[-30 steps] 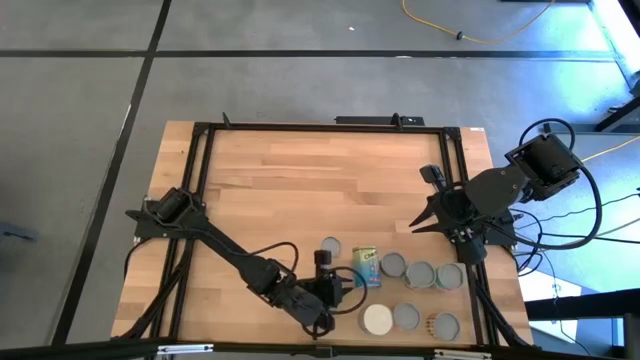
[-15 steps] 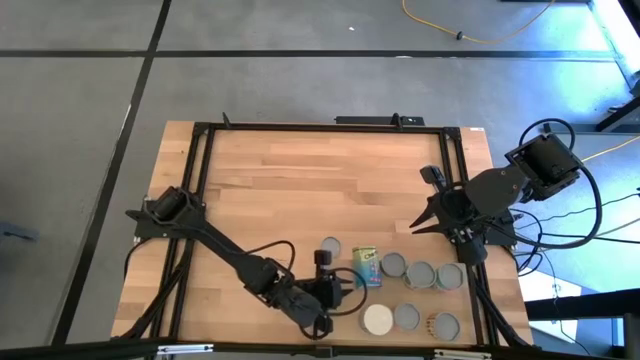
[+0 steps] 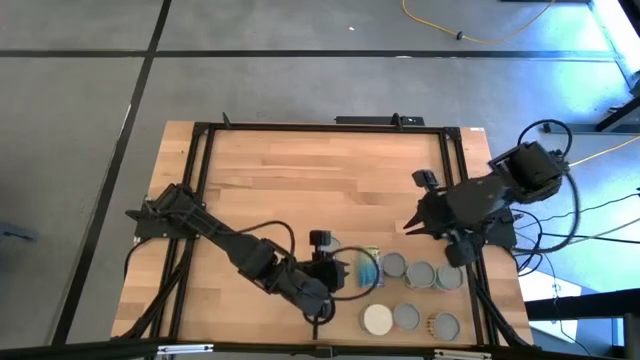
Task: Pick and place cans onto a shelf
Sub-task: Put the blue canned cherries on the shelf
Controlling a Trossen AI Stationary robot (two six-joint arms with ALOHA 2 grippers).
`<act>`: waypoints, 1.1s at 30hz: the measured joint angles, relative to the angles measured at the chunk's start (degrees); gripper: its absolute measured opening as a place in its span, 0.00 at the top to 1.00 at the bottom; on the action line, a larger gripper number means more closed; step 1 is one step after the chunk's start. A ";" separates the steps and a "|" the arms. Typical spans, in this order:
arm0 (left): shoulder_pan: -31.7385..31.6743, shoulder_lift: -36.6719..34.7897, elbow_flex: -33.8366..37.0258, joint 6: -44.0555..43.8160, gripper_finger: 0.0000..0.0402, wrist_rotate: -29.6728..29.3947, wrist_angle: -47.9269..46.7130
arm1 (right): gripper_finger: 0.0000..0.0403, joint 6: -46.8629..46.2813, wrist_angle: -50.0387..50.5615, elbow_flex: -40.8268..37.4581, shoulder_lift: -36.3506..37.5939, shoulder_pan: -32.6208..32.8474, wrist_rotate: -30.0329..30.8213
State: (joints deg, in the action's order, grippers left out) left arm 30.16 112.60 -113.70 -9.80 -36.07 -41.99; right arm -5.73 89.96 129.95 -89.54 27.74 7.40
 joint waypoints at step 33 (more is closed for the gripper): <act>-7.27 -11.88 -9.33 -4.48 0.82 24.92 -31.19 | 0.87 8.90 -19.30 -37.97 0.02 -25.39 -40.95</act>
State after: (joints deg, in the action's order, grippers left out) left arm 22.89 100.71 -123.02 -14.28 -11.15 -73.19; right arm 3.17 70.66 91.98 -89.52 2.35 -33.55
